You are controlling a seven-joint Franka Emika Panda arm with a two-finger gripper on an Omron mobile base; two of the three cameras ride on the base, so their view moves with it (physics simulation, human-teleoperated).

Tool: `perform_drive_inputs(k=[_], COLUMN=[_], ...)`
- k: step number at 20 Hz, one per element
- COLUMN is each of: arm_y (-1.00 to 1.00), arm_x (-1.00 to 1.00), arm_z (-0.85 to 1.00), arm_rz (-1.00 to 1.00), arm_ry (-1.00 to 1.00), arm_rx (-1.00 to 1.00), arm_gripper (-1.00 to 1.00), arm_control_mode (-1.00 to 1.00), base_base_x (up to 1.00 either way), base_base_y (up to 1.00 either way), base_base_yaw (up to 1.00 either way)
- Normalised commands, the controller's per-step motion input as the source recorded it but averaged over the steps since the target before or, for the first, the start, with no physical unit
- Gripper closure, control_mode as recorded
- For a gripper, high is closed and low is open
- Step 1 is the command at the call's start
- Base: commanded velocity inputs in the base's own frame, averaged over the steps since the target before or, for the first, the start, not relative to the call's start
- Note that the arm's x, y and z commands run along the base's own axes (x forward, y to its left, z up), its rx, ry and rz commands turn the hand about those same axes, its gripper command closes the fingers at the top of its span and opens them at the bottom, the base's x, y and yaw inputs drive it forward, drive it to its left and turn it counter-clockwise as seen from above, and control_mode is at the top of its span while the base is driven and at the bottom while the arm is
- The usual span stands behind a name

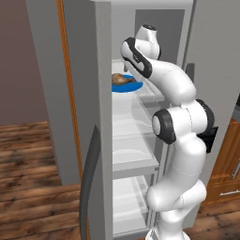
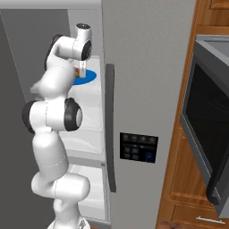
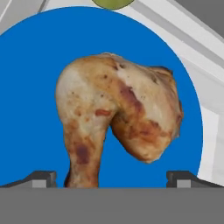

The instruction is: Transport the chicken drumstick from the fridge to the microwave and turn on the microwave.

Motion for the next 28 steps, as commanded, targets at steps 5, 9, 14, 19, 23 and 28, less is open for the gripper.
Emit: perform_drive_inputs(k=[5,9,14,19,23,28], arm_y=[0.08,0.08,0.01,0.21,0.44,0.62], arm_x=[0.0,0.0,0.01,0.02,0.04,0.0], arm_z=[-0.22,-0.17,-0.17,-0.18,-0.3,-0.48], arm_rz=[0.0,0.0,0.0,-0.03,-0.08,-0.14], arm_ry=[0.15,0.1,0.11,0.13,0.23,0.26], arm_rx=[0.0,0.0,0.0,0.0,-0.01,-0.04], arm_gripper=[-1.0,-1.0,-1.0,-1.0,1.0,1.0], arm_control_mode=[-1.0,-1.0,-1.0,-1.0,-1.0,-1.0], base_base_x=[0.0,0.0,0.0,0.0,0.0,0.0], base_base_y=[0.0,0.0,0.0,0.0,0.0,0.0], base_base_yaw=[0.0,0.0,0.0,0.0,0.0,0.0])
